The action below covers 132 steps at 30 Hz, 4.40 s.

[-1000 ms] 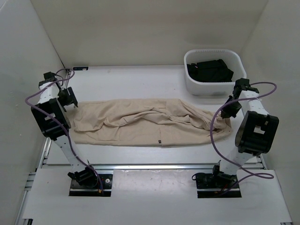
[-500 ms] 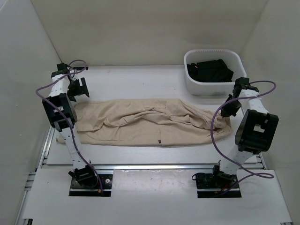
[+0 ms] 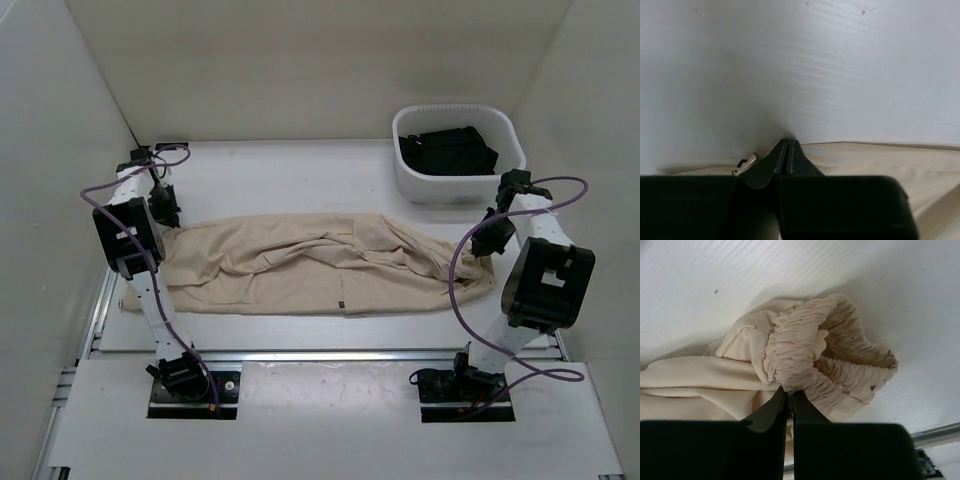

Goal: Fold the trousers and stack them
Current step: Flatten the trousers out, then fold the trousers

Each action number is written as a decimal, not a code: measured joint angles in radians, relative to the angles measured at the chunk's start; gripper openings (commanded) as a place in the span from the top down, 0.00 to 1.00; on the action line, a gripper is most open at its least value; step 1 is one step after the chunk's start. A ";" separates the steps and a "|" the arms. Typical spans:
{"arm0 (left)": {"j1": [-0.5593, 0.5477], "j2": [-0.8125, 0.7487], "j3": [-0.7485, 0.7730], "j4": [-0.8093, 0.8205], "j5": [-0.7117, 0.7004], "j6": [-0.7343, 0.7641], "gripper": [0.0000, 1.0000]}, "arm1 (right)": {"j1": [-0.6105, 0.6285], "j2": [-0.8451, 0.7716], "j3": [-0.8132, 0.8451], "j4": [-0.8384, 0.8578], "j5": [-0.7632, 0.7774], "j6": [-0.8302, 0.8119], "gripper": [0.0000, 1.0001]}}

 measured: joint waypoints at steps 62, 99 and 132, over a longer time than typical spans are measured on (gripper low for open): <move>0.140 -0.557 -0.862 0.055 -0.106 0.000 0.61 | -0.126 0.233 0.014 0.318 -0.135 0.316 1.00; 0.315 -0.760 -0.592 0.030 -0.251 0.002 0.09 | -0.096 -0.769 -0.245 -0.359 0.097 0.480 0.24; -0.039 0.292 0.468 0.196 0.074 -0.010 0.63 | 0.303 -0.466 -0.533 -0.085 0.010 0.933 0.41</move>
